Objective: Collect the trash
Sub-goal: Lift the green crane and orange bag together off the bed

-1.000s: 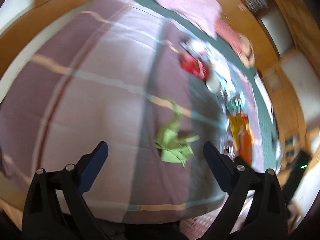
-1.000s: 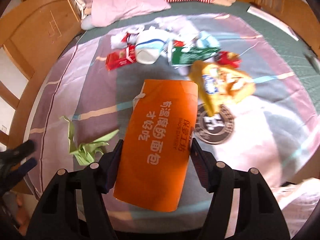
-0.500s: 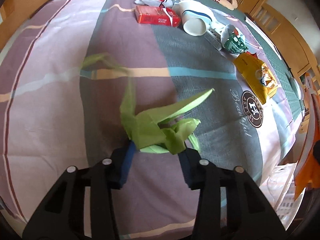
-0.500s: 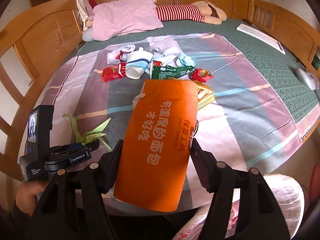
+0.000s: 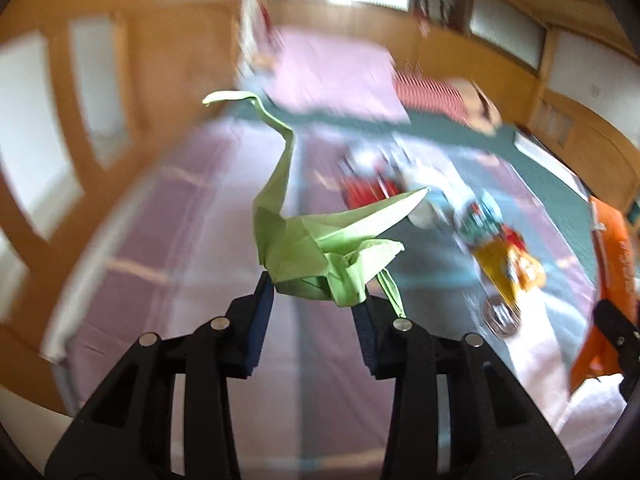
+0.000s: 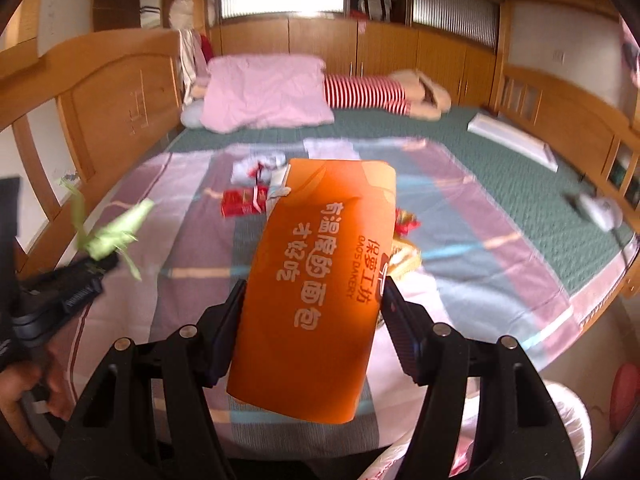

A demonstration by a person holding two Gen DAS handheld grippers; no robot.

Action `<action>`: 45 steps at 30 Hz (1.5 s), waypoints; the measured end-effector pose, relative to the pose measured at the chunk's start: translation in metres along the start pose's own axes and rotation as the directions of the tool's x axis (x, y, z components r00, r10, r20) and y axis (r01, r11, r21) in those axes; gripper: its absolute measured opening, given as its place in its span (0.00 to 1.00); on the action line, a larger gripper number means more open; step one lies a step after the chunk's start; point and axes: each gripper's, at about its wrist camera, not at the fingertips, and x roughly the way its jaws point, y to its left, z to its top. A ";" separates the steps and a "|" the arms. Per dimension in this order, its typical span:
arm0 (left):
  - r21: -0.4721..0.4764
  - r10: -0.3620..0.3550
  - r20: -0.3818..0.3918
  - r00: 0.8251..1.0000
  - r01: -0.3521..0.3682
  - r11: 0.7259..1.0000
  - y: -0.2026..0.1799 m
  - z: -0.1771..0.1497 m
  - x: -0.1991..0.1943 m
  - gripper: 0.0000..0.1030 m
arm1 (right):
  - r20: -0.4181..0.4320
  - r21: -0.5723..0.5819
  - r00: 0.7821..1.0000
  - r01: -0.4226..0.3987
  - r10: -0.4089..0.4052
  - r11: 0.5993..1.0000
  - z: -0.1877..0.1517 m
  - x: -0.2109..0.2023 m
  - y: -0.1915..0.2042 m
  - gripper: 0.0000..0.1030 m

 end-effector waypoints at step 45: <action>0.098 -0.123 0.132 0.984 0.110 0.989 -0.016 0.001 -0.048 0.38 | 0.010 -0.050 1.000 -0.021 0.022 0.999 0.002 -0.010 0.013 0.63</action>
